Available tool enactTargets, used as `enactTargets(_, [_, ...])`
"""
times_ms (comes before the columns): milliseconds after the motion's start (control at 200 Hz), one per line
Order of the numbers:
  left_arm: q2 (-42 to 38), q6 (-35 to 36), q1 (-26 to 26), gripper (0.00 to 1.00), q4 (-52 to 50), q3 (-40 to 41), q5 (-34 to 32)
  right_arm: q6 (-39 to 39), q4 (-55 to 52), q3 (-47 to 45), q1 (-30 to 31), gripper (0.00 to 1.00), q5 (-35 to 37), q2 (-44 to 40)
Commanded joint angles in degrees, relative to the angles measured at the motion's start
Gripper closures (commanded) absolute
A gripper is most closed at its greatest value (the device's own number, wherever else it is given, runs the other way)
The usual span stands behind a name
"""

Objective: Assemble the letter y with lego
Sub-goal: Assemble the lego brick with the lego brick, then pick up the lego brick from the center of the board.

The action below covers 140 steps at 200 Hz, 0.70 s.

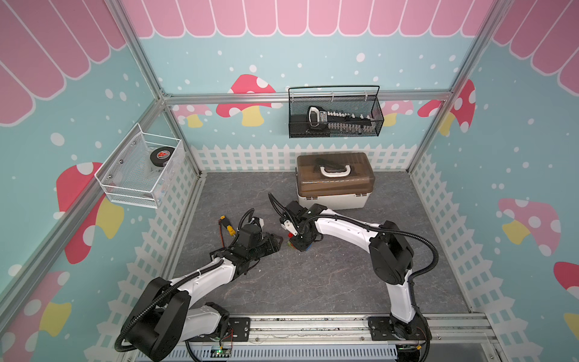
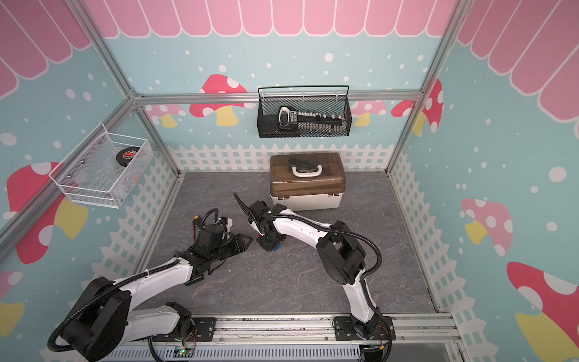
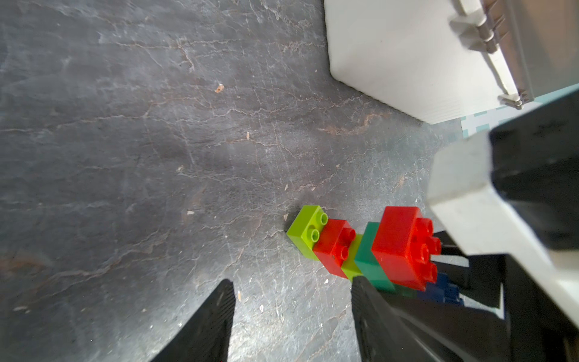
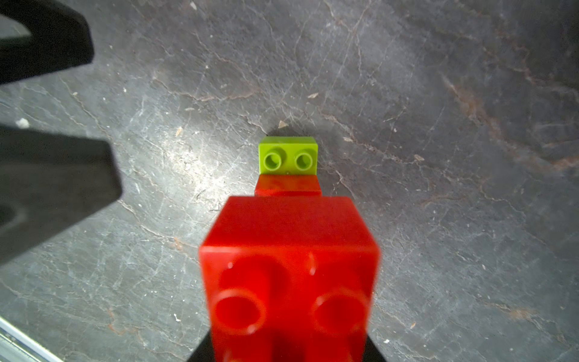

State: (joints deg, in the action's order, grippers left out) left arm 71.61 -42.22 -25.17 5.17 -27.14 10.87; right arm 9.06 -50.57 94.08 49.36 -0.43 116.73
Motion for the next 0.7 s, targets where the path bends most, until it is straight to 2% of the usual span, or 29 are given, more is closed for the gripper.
enactTargets(0, [-0.7, 0.1, 0.4, 0.39, -0.9, 0.7, -1.5, -0.4, -2.2, 1.5, -0.2, 0.83, 0.5, 1.4])
enactTargets(420, [-1.0, 0.3, 1.0, 0.39, -0.6, 1.7, -1.3, -0.6, -2.4, 2.2, -0.4, 0.83, -0.6, 0.4])
enactTargets(535, [-2.3, 0.5, 1.4, 0.39, -2.0, 1.6, -1.1, 0.0, -0.5, 0.8, -1.2, 0.83, -4.0, -2.7])
enactTargets(695, [-5.8, 0.6, 1.4, 0.38, -5.1, 1.5, -1.5, 1.6, 5.1, -6.0, -2.7, 0.82, -11.8, -8.8])
